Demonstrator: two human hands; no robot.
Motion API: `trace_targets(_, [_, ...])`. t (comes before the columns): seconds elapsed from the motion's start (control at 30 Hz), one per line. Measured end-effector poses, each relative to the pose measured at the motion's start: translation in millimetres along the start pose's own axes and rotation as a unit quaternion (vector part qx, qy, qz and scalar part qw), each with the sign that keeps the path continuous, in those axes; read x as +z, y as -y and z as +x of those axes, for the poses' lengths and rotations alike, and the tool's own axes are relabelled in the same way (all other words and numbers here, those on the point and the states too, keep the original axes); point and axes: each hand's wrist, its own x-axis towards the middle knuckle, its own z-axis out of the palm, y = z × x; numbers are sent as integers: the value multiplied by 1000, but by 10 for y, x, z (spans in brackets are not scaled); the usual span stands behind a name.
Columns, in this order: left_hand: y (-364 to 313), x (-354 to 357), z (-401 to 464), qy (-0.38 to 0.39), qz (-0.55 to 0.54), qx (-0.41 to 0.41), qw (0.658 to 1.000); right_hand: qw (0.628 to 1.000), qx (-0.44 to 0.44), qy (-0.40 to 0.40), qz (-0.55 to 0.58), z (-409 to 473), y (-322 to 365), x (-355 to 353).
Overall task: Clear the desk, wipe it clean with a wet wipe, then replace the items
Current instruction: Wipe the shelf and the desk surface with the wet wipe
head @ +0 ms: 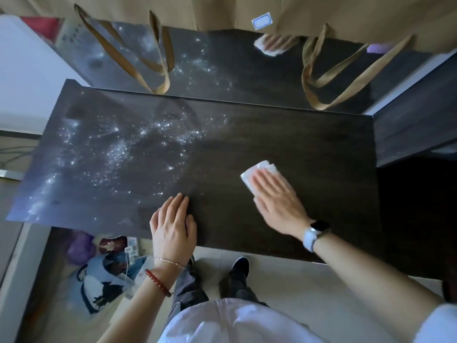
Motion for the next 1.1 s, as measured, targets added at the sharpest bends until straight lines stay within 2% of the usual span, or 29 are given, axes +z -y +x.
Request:
trace_targets(0.1, [66,17,-112,10,20,-11,1000,966,256,-17,32,241,-160,-63])
trace_targets(0.13, [101,13,-120,8,21,-21,1000,953,298,-23,47,360,-10,-71])
trace_targets(0.17, [149,7,-120,8,20,-31,999,952,300,-27,56,460,218,-67])
trace_targets(0.23, [275,-16,-105,14,13,-55,998,974,214,-32,63,576,818,7])
trace_targets(0.33, [515,-93,-43,13,0,-106,994,994,61,16,94,475,1624,83])
trace_targets(0.4, [706,-176,-6,3,-2,-126,992,994,14,40,99,361,1691,97])
trace_targets(0.47, [903,-254,45,-1,-8,-133,991,995,35,26,88,234,1487,125])
trace_targets(0.5, [997,-288,75,2,-13,-134,991,994,80,9,74,159,1360,137])
trace_targets(0.57, [1186,-344,139,15,-21,-134,991,973,225,-25,45,17,1169,132])
trace_targets(0.67, [1535,-440,220,38,-21,-134,990,906,419,-31,52,54,1255,132])
trace_targets(0.73, [1834,-520,284,53,-22,-123,991,874,481,-34,65,273,1563,148])
trace_targets(0.83, [2352,-654,338,66,-17,-106,992,892,446,-43,66,716,2370,246])
trace_targets(0.93, [2796,-813,385,54,-27,-134,989,922,378,-49,71,1194,3194,327])
trace_targets(1.1, [3562,-1077,521,77,-69,-188,977,971,212,-13,113,1977,4468,398])
